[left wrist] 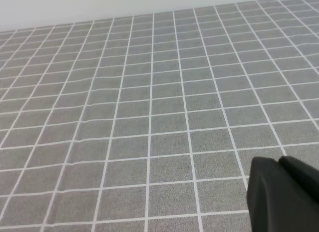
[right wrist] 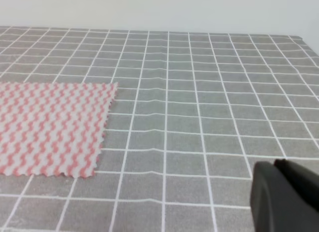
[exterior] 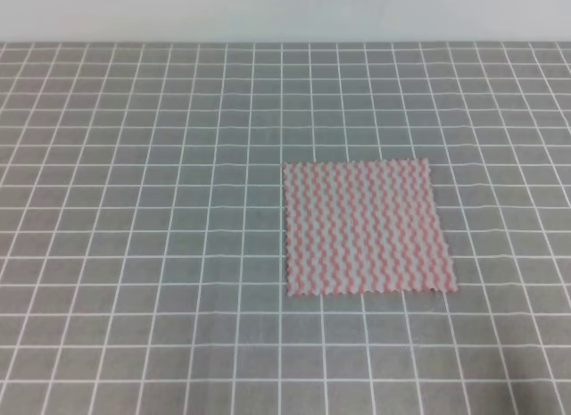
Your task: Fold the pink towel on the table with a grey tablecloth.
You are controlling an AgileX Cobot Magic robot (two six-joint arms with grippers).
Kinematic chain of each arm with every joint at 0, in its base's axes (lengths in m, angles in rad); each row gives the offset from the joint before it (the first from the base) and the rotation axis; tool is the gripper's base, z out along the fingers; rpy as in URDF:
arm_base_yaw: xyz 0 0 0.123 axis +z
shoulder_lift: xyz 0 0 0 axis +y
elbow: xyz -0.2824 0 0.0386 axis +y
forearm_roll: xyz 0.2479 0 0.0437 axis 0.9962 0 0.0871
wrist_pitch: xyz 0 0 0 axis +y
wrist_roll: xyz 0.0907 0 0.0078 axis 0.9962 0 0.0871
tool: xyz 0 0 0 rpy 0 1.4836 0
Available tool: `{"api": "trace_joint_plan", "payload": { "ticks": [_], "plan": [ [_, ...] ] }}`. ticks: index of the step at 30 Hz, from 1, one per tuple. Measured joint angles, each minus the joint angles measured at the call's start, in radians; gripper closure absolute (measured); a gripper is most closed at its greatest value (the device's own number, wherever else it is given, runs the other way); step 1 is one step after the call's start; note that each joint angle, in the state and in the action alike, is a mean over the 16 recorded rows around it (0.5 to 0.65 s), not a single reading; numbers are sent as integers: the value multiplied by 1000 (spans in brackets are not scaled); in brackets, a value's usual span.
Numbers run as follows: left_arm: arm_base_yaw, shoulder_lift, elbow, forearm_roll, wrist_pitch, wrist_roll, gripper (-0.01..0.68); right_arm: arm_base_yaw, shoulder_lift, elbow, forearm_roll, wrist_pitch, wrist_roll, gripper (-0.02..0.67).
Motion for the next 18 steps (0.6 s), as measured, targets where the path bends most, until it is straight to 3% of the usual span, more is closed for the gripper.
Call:
{"api": "trace_joint_plan", "payload": {
  "ticks": [18],
  "plan": [
    [0, -3, 1, 0, -2, -1, 669, 0, -9, 8, 1, -2, 0, 666]
  ]
}}
